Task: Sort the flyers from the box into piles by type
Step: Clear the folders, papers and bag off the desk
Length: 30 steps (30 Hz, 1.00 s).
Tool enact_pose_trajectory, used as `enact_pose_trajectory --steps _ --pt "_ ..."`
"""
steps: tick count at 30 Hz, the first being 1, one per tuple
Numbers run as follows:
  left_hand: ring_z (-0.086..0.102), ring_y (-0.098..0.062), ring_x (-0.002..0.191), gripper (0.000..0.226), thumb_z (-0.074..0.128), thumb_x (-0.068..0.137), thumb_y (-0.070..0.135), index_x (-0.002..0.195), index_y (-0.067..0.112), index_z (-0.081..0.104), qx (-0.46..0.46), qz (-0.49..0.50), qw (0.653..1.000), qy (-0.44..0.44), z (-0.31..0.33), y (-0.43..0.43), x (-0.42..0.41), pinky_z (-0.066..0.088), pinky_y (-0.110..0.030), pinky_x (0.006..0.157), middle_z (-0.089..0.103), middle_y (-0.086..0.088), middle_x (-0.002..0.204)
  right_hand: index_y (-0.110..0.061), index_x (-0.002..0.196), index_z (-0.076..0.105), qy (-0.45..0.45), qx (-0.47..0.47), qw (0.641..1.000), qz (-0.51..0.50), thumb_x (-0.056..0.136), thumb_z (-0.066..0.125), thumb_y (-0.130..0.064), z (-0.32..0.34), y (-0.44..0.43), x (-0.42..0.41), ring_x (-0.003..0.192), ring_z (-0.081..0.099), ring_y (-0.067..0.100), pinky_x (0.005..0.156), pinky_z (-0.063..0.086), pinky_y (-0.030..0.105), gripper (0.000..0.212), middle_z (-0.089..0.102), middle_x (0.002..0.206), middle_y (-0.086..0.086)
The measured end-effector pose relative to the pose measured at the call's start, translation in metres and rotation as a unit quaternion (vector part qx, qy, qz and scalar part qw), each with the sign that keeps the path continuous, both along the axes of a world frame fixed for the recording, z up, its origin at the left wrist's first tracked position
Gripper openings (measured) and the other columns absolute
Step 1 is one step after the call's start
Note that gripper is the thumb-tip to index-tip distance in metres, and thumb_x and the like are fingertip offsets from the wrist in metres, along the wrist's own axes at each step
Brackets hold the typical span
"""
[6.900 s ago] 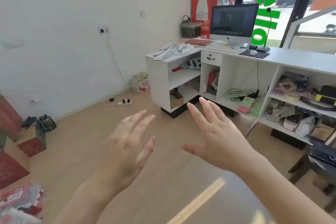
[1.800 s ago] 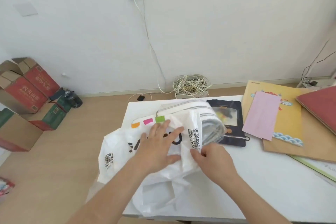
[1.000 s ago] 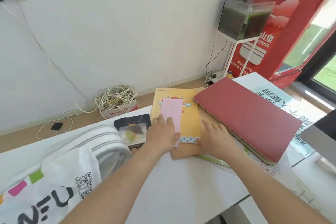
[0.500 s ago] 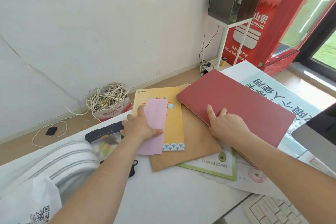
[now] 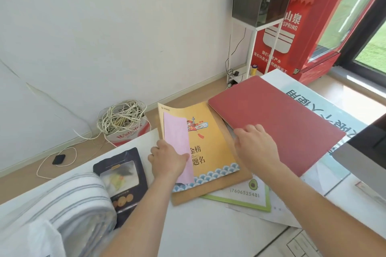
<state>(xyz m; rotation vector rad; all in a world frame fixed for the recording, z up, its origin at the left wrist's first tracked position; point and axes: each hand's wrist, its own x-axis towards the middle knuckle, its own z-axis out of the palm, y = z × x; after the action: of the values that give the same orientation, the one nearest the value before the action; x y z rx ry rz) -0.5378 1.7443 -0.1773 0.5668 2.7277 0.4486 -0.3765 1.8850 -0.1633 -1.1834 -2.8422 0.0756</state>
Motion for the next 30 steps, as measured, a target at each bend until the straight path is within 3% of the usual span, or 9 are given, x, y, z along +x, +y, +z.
enact_pose_trajectory --steps 3,6,8,10,12,15,19,24,30 --pt "0.038 -0.034 0.12 0.088 0.071 0.072 0.056 0.127 0.001 0.03 -0.004 0.005 1.0 -0.006 -0.003 0.003 0.006 0.032 -0.039 0.095 0.045 -0.017 0.128 -0.014 0.091 0.045 -0.002 -0.102 0.995 -0.019 0.09 0.041 -0.017 -0.006 -0.033 -0.001 0.081 0.056 0.026 0.059 0.033 0.031 0.005 0.06 0.086 0.003" --pt "0.044 -0.033 0.118 0.084 0.074 0.071 0.053 0.124 0.003 0.033 0.054 0.06 0.995 -0.059 -0.005 0.002 0.0 0.037 -0.038 0.093 0.05 -0.015 0.124 -0.012 0.127 0.037 0.035 -0.126 0.99 -0.056 0.087 0.045 -0.016 -0.02 -0.041 -0.006 0.085 0.059 0.03 0.061 0.031 0.033 0.041 0.062 0.097 0.007" --pt "0.058 -0.031 0.103 0.069 0.082 0.067 0.039 0.113 0.005 0.043 0.169 0.154 0.958 -0.176 -0.005 0.0 -0.008 0.049 -0.038 0.087 0.059 -0.013 0.116 -0.011 0.144 0.021 0.057 -0.138 0.986 -0.076 0.086 0.047 -0.022 -0.024 -0.038 -0.006 0.088 0.055 0.031 0.067 0.034 0.036 0.064 0.061 0.098 0.008" --pt "0.064 -0.026 0.082 0.039 0.082 0.069 0.02 0.094 0.008 0.054 0.249 0.196 0.917 -0.242 -0.002 -0.004 -0.01 0.054 -0.037 0.076 0.066 -0.012 0.105 -0.01 0.145 0.019 0.08 -0.177 0.976 -0.101 0.087 0.049 -0.03 -0.024 -0.032 -0.004 0.092 0.054 0.032 0.075 0.041 0.039 0.068 0.061 0.095 0.007" --pt "0.064 -0.026 0.083 0.033 0.079 0.073 0.016 0.096 0.008 0.057 0.235 0.168 0.933 -0.216 0.002 -0.006 -0.007 0.053 -0.036 0.077 0.067 -0.008 0.102 -0.011 0.137 0.028 0.102 -0.26 0.952 -0.123 0.089 0.052 -0.035 -0.013 -0.028 -0.001 0.094 0.056 0.033 0.081 0.046 0.042 0.058 0.062 0.094 0.007" --pt "0.059 -0.03 0.098 0.052 0.074 0.078 0.029 0.115 0.008 0.044 0.152 0.112 0.975 -0.115 0.014 -0.021 0.003 0.048 -0.035 0.077 0.056 -0.002 0.104 -0.012 0.133 0.041 0.073 -0.334 0.934 -0.107 0.091 0.052 -0.039 0.001 -0.034 0.004 0.103 0.059 0.027 0.086 0.046 0.037 0.051 0.063 0.11 0.005" --pt "0.057 -0.029 0.096 0.042 0.075 0.077 0.028 0.103 0.015 0.045 0.134 0.039 0.989 -0.044 0.039 -0.06 0.015 0.046 -0.038 0.077 0.06 -0.002 0.101 -0.023 0.137 0.042 -0.019 -0.226 0.973 -0.051 0.093 0.047 -0.043 -0.001 -0.054 0.029 0.117 0.047 0.025 0.091 0.044 0.038 0.049 0.054 0.126 0.003" --pt "0.056 -0.024 0.086 0.037 0.076 0.075 0.021 0.097 0.025 0.047 0.213 0.02 0.976 0.041 0.099 -0.09 0.031 0.042 -0.036 0.072 0.057 0.015 0.082 -0.029 0.145 0.02 -0.109 -0.148 0.983 -0.008 0.09 0.049 -0.054 -0.026 -0.073 0.046 0.139 0.016 0.038 0.103 0.038 0.049 0.068 0.014 0.154 0.014" --pt "0.066 -0.011 0.075 0.037 0.079 0.072 0.005 0.086 0.025 0.051 0.409 -0.016 0.913 -0.011 0.147 -0.095 0.022 0.051 -0.03 0.066 0.068 0.013 0.085 -0.026 0.141 0.033 -0.154 -0.119 0.975 0.11 0.086 0.054 -0.058 -0.025 -0.068 0.059 0.13 0.03 0.03 0.099 0.043 0.043 0.068 0.032 0.144 0.006"
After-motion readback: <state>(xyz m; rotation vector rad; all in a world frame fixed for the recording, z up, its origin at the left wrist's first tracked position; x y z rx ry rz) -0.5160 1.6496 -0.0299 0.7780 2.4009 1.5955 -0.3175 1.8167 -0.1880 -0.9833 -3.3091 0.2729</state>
